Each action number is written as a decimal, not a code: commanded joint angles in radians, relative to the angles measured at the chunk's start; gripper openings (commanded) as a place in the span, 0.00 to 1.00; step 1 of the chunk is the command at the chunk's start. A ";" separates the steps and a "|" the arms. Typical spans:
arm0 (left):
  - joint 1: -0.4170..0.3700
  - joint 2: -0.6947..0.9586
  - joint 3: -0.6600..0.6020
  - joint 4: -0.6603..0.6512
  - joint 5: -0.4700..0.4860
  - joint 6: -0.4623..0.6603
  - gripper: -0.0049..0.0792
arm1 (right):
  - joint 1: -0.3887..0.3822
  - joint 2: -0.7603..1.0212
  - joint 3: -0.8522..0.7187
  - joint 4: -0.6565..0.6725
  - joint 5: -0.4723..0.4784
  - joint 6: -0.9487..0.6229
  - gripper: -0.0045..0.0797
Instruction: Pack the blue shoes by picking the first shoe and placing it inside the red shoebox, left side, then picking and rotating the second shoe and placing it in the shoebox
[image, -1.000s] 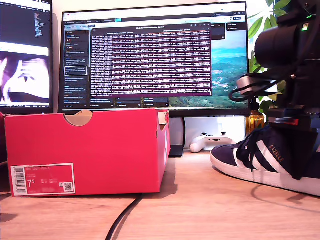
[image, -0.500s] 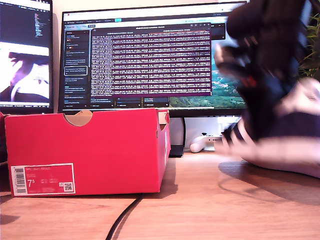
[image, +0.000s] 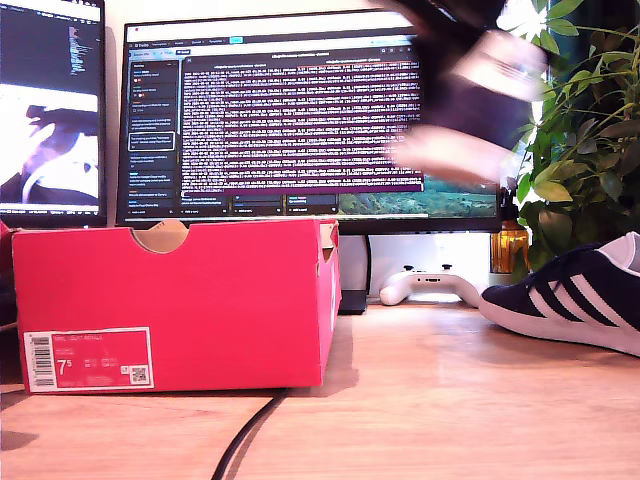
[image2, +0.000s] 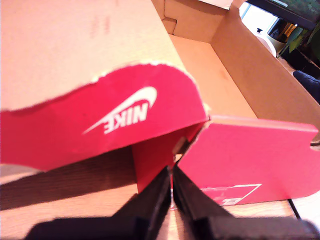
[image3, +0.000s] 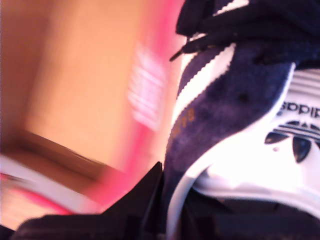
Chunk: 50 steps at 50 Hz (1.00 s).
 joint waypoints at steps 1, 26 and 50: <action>-0.002 0.005 -0.030 0.013 0.003 0.000 0.03 | 0.035 -0.010 0.031 0.062 0.000 0.040 0.04; -0.002 0.005 -0.030 0.005 0.005 0.000 0.03 | 0.183 0.109 0.031 0.395 0.003 0.237 0.04; -0.002 0.005 -0.030 0.005 0.005 0.008 0.03 | 0.246 0.318 0.130 0.504 0.003 0.334 0.04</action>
